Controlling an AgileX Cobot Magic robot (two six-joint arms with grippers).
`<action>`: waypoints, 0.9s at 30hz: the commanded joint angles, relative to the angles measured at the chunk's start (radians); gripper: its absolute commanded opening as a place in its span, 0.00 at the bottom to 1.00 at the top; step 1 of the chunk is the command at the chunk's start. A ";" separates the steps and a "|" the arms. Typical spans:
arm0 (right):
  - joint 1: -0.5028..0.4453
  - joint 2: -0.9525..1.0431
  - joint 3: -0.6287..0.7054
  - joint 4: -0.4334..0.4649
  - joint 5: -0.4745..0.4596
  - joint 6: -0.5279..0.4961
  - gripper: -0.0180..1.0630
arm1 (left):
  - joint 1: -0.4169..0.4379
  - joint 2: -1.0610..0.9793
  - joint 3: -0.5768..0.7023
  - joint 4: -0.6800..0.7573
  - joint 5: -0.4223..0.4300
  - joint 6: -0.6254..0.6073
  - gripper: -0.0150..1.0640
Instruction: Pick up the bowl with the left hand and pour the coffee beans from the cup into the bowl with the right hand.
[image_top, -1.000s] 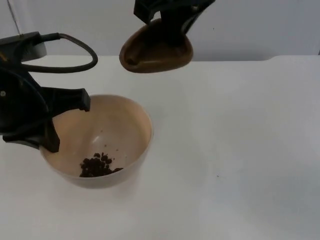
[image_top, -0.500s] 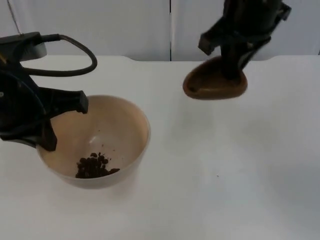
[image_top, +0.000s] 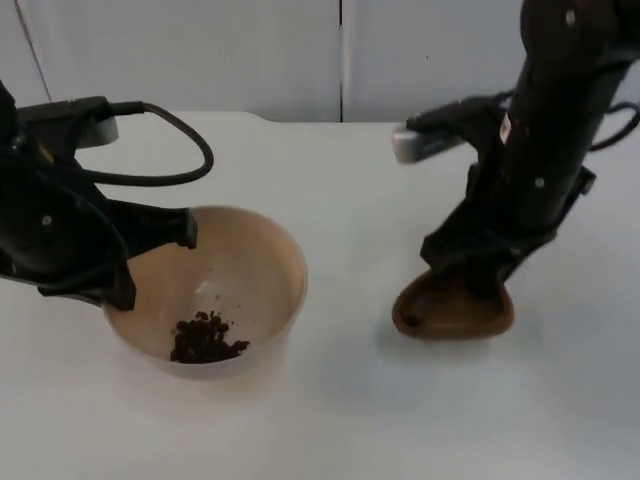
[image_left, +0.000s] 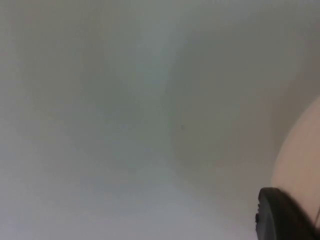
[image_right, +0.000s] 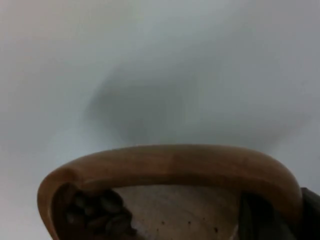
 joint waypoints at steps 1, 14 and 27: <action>-0.003 -0.010 0.048 0.008 -0.052 0.014 0.02 | 0.003 0.021 -0.004 0.002 -0.032 -0.003 0.01; -0.012 -0.010 0.260 0.000 -0.213 0.095 0.02 | 0.003 0.090 -0.004 0.017 -0.070 -0.003 0.01; -0.012 -0.010 0.278 0.006 -0.238 0.130 0.02 | 0.003 0.090 -0.004 0.038 -0.075 -0.003 0.01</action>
